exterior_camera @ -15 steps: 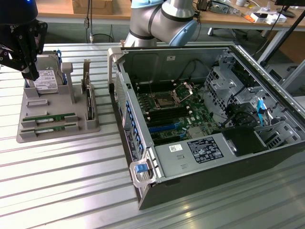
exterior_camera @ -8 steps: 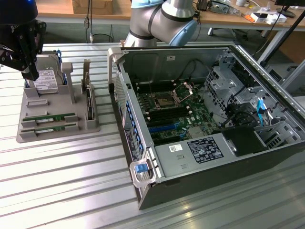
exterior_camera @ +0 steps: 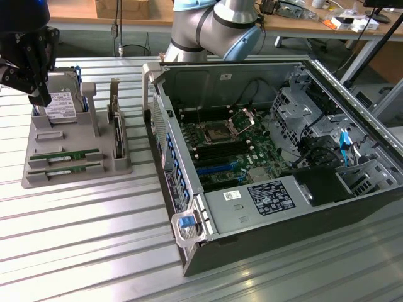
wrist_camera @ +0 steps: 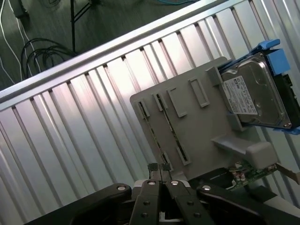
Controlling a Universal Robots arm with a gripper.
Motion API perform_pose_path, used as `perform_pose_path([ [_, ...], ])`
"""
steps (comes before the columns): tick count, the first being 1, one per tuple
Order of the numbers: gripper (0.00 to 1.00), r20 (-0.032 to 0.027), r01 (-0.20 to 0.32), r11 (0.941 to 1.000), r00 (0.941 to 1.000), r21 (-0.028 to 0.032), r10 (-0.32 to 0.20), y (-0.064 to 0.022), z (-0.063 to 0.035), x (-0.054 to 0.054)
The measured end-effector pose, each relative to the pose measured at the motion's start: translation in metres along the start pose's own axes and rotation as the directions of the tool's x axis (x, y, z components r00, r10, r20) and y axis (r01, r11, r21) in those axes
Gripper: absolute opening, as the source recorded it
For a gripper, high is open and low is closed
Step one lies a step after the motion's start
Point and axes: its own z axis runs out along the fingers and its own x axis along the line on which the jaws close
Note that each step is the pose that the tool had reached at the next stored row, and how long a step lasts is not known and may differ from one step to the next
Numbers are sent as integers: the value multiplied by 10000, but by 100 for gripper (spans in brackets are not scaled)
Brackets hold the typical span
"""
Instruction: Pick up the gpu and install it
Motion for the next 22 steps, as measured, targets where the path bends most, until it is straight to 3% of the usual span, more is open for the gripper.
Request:
perform_pose_path([
  [6, 10, -28, 653, 9979, 9979, -1, -653, 0, 2, 0],
  [8, 10, -49, 1137, 9935, 9935, -3, -1137, 0, 3, 0],
  [10, 10, -78, 1814, 9834, 9834, -7, -1814, 0, 5, 0],
  [13, 10, -95, 2230, 9748, 9748, -11, -2230, 0, 6, 0],
  [19, 10, -138, 3214, 9469, 9468, -23, -3214, 0, 7, 0],
  [22, 10, -142, 3294, 9442, 9441, -24, -3294, 0, 7, 0],
])
